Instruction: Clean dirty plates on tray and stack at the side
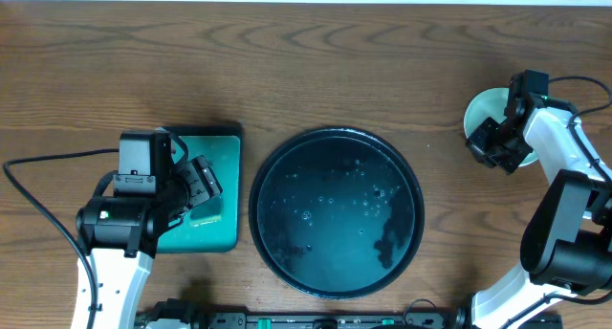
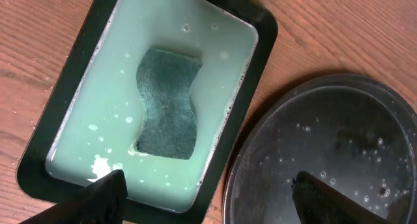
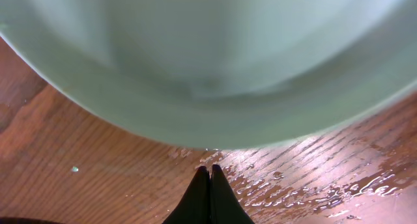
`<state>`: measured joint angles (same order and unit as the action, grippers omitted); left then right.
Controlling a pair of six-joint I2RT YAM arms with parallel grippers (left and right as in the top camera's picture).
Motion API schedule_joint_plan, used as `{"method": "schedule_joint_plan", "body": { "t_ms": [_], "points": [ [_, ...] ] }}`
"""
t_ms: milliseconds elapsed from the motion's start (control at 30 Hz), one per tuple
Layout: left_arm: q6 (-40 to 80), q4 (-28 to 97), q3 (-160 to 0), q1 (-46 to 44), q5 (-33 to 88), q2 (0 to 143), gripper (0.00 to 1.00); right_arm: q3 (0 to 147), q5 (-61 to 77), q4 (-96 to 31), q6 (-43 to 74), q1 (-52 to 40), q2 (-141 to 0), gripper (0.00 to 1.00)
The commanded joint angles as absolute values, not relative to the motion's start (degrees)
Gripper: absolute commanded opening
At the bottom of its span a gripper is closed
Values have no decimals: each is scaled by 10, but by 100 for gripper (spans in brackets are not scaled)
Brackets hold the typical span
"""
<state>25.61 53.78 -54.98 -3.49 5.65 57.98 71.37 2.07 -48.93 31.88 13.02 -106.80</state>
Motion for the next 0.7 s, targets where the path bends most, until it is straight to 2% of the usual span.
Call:
{"method": "schedule_joint_plan", "body": {
  "t_ms": [0, 233, 467, 533, 600, 667],
  "points": [
    [251, 539, -559, -36, 53, 580, 82, 712, -1, -486, 328, 132, -1069, 1],
    [251, 540, -560, -36, 53, 580, 82, 717, -17, -476, 320, 138, -1064, 1],
    [223, 540, -574, -36, 19, 550, 82, 731, -17, -470, 244, 130, -984, 1],
    [215, 540, -579, -36, 18, 536, 82, 731, -17, -464, 221, 127, -950, 10],
    [214, 540, -581, -36, 9, 518, 82, 731, -17, -465, 195, 124, -917, 38],
    [211, 544, -581, -36, -1, 502, 82, 731, -17, -469, 175, 122, -890, 58]
  ]
}}
